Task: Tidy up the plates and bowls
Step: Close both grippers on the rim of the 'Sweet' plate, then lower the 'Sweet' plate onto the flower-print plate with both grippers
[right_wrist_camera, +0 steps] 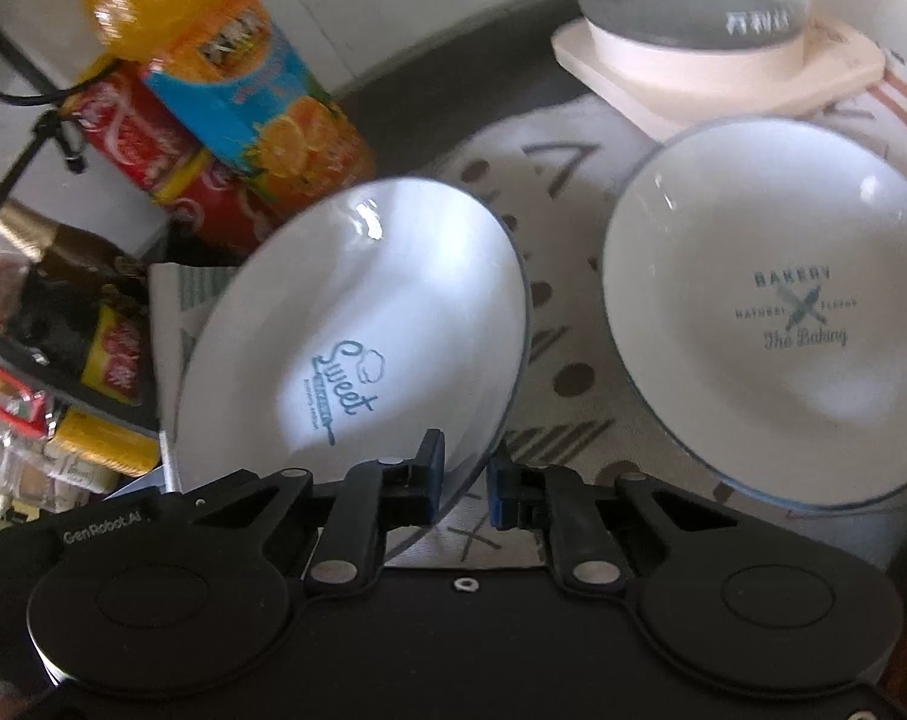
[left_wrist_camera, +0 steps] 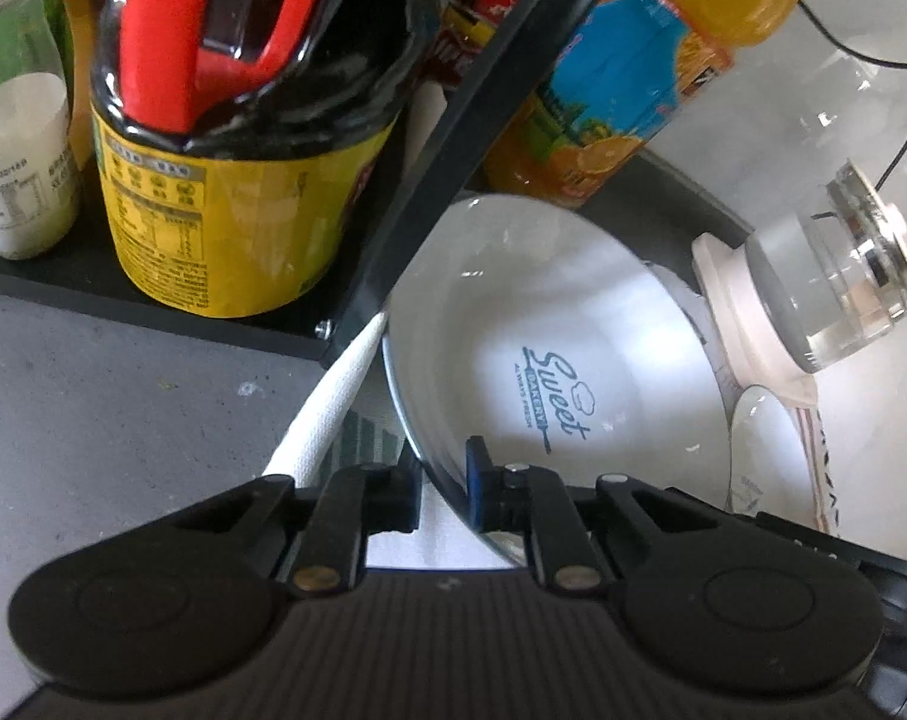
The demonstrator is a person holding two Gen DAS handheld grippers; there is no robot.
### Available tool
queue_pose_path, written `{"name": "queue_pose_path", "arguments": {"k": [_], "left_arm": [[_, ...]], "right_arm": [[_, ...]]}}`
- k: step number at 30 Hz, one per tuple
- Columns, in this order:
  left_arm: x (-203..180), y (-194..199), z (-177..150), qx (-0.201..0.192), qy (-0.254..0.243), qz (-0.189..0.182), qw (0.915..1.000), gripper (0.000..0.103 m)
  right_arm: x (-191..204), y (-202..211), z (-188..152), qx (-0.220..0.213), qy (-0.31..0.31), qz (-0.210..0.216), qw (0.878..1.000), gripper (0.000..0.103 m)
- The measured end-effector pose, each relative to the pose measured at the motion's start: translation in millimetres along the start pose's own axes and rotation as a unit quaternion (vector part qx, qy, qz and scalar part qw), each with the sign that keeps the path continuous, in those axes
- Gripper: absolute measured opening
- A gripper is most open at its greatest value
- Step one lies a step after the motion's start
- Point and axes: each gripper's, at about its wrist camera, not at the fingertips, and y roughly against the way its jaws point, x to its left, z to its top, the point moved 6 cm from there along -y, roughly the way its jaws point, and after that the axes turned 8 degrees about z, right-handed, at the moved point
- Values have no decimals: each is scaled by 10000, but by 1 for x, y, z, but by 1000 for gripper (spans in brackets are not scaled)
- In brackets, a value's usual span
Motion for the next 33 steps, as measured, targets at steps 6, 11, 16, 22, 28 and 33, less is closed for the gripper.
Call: {"name": "queue_pose_path", "arguments": {"k": [6, 11, 16, 22, 28, 33], "left_arm": [[-1, 14, -5, -35, 21, -29, 10000, 13], [0, 33, -14, -105, -1, -113, 9999, 13], [0, 55, -24, -215, -32, -194, 9996, 13], [9, 84, -43, -262, 256, -278, 9989, 12], [21, 105, -60, -272, 1077, -362, 9932, 8], [28, 124, -81, -330, 1677, -280, 9849, 6]], "right_arm": [[5, 13, -4, -101, 147, 20, 9998, 14], [10, 27, -13, -220, 196, 93, 9995, 14], [17, 49, -27, -324, 297, 181, 9989, 14], [28, 73, -46, -403, 349, 292, 9982, 14], [35, 93, -67, -428, 414, 464, 9971, 14], [36, 108, -81, -379, 392, 586, 9968, 14]]}}
